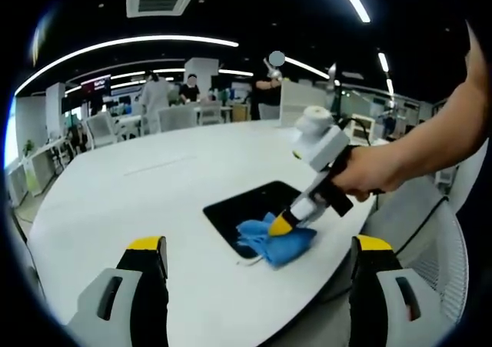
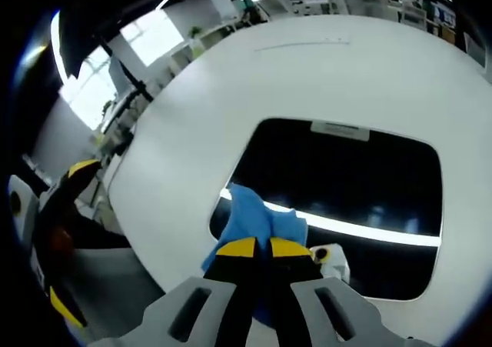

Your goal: Wipe the mirror surface with the cleaning cloth until all visible marks leave the cleaned area.

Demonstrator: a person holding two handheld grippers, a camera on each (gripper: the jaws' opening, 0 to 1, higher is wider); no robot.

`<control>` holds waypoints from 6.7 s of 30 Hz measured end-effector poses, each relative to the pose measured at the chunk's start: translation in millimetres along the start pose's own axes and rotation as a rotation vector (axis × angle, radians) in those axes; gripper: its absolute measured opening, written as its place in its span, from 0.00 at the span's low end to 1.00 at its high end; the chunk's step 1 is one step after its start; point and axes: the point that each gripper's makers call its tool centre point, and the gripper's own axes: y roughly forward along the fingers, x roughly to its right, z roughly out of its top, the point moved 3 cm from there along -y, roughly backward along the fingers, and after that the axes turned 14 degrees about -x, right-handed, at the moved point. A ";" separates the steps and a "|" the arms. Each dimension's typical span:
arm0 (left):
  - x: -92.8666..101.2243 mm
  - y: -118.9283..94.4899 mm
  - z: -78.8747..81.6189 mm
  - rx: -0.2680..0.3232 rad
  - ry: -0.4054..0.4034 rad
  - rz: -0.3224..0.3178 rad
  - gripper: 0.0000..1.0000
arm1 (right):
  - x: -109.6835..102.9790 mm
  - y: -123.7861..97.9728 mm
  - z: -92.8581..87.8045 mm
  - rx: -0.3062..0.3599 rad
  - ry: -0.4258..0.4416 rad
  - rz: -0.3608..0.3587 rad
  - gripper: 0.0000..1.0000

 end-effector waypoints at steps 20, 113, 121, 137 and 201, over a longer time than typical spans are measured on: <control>0.9 1.1 -0.8 -0.005 0.001 -0.007 0.99 | 17.8 -6.6 -1.1 -0.013 0.016 -0.029 0.00; -4.0 3.4 -3.5 -0.022 0.014 0.031 0.99 | 99.8 -10.9 84.5 0.003 0.032 -0.136 0.00; -3.5 2.6 -2.8 -0.019 0.014 0.034 0.99 | 98.8 -9.5 72.9 0.016 0.038 -0.134 0.00; -3.1 1.7 -2.6 -0.017 0.016 0.033 0.99 | 89.1 -14.3 45.9 0.026 0.061 -0.103 0.00; -3.4 2.6 -4.5 -0.030 0.024 0.036 0.99 | 85.9 -40.7 -26.8 0.059 0.052 -0.091 0.00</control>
